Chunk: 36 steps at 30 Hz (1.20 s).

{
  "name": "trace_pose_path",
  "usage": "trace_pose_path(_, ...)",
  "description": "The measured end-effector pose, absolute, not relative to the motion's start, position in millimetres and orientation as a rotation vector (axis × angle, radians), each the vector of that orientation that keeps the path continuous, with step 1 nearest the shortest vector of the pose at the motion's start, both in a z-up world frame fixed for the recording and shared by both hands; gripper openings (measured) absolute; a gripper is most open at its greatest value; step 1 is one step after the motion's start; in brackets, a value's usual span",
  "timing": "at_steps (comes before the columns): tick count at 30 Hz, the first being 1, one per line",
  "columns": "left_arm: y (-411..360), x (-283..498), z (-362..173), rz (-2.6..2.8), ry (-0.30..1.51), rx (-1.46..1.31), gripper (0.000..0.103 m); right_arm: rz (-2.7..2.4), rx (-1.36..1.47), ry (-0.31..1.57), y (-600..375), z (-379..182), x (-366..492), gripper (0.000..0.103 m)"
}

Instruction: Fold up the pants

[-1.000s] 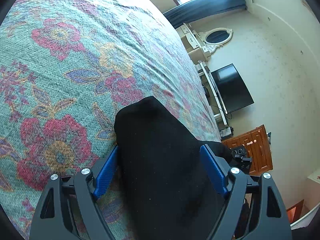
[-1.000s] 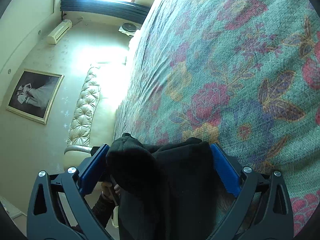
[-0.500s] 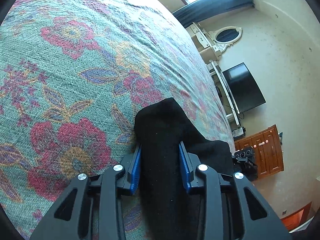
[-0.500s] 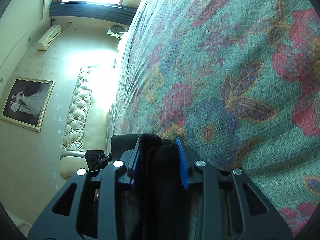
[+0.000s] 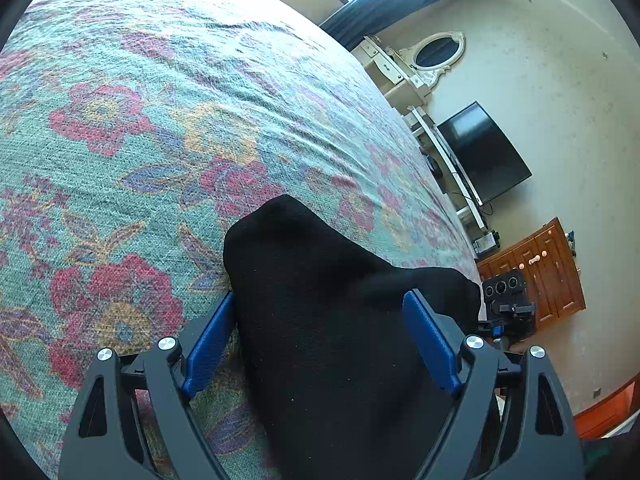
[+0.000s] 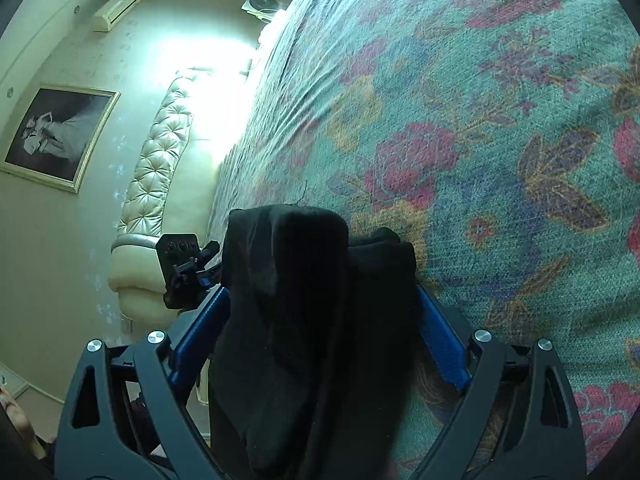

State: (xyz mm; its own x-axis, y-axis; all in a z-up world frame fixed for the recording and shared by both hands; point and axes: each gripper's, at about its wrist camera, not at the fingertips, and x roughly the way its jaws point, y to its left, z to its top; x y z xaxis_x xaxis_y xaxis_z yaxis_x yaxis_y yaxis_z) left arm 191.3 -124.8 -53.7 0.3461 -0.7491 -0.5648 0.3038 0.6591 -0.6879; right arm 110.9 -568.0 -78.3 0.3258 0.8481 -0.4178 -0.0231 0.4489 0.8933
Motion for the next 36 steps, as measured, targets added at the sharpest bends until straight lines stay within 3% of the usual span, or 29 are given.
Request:
trace_pose_path(4,-124.8,200.7,-59.9,-0.713,1.005,-0.595,0.083,0.654,1.023,1.045,-570.0,-80.9,122.5,0.093)
trace_pose_path(8,-126.8,207.0,-59.1,-0.685,1.027,-0.598,0.083,0.659,0.916,1.091,-554.9,-76.1,126.7,0.09)
trace_pose_path(9,-129.4,207.9,-58.2,-0.682,1.032,-0.583,0.083,0.644,0.893,1.107,-554.0,-76.9,126.3,0.083)
trace_pose_path(10,-131.4,207.9,-57.4,-0.681,1.032,-0.568,0.083,0.63,0.886,1.124,-554.9,-79.9,126.0,0.065)
trace_pose_path(11,-133.0,207.5,-56.7,-0.683,1.028,-0.552,0.083,0.628,0.914,1.131,-557.9,-85.2,125.2,0.055)
trace_pose_path(13,-139.2,204.9,-54.0,-0.683,1.019,-0.505,0.078,0.638,0.962,1.121,-564.0,-92.8,122.0,0.046)
trace_pose_path(14,-142.7,204.3,-52.3,-0.658,1.014,-0.465,0.068,0.643,0.971,1.114,-565.0,-94.1,121.0,0.044)
trace_pose_path(15,-144.1,203.6,-53.0,-0.618,1.019,-0.417,0.05,0.647,0.974,1.108,-565.2,-95.0,120.5,0.043)
trace_pose_path(18,-139.0,202.8,-55.5,-0.614,1.016,-0.419,0.043,0.648,0.984,1.097,-567.2,-96.4,119.6,0.041)
trace_pose_path(36,-141.9,186.7,-38.8,-0.537,0.938,-0.278,0.033,0.617,0.991,1.02,-552.2,-78.6,113.7,0.035)
